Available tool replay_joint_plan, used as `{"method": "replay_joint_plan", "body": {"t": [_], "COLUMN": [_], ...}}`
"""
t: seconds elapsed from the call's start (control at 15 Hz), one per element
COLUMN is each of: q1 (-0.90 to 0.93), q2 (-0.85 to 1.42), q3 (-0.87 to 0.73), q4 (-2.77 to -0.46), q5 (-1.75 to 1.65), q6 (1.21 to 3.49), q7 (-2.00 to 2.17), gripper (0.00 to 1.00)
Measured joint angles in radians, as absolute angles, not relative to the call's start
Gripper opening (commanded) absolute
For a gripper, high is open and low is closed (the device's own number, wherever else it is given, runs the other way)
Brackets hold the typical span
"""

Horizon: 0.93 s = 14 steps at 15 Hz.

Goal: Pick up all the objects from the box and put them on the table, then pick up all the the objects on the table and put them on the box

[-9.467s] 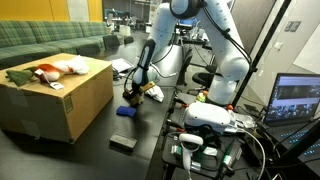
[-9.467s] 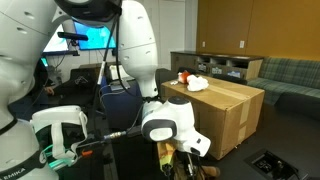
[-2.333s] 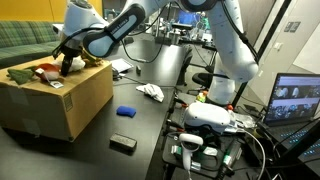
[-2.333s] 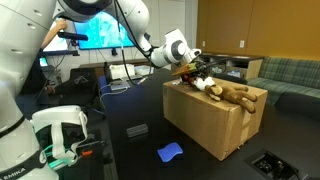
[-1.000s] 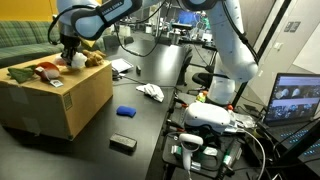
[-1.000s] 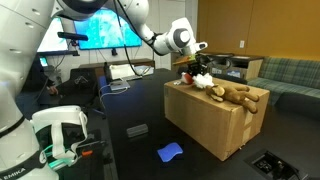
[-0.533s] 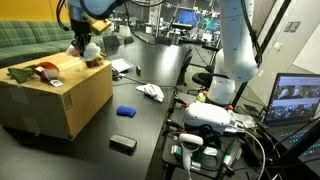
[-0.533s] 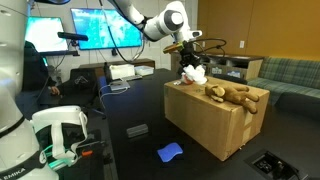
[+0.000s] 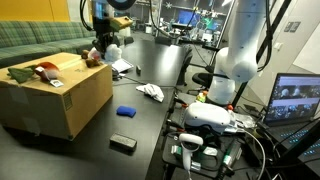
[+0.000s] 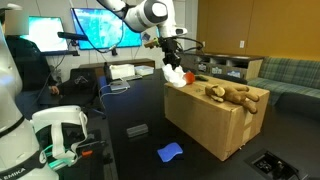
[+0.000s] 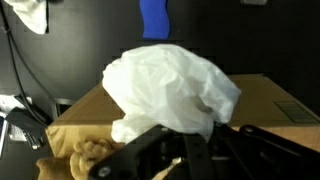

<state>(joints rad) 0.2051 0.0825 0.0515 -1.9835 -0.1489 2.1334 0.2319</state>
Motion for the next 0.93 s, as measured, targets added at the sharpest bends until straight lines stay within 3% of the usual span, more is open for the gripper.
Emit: {"method": "replay_joint_plan", "body": {"t": [0.33,0.93], "q1": [0.159,0.075], "q2": [0.039,0.174], "q3": [0.051,0.0], "q4": [-2.211,-2.501], "q5": [-0.108,-0.112], "q6": [2.232,2.666], "q7": [0.262,0.309], "gripper": [0.02,0.02]}}
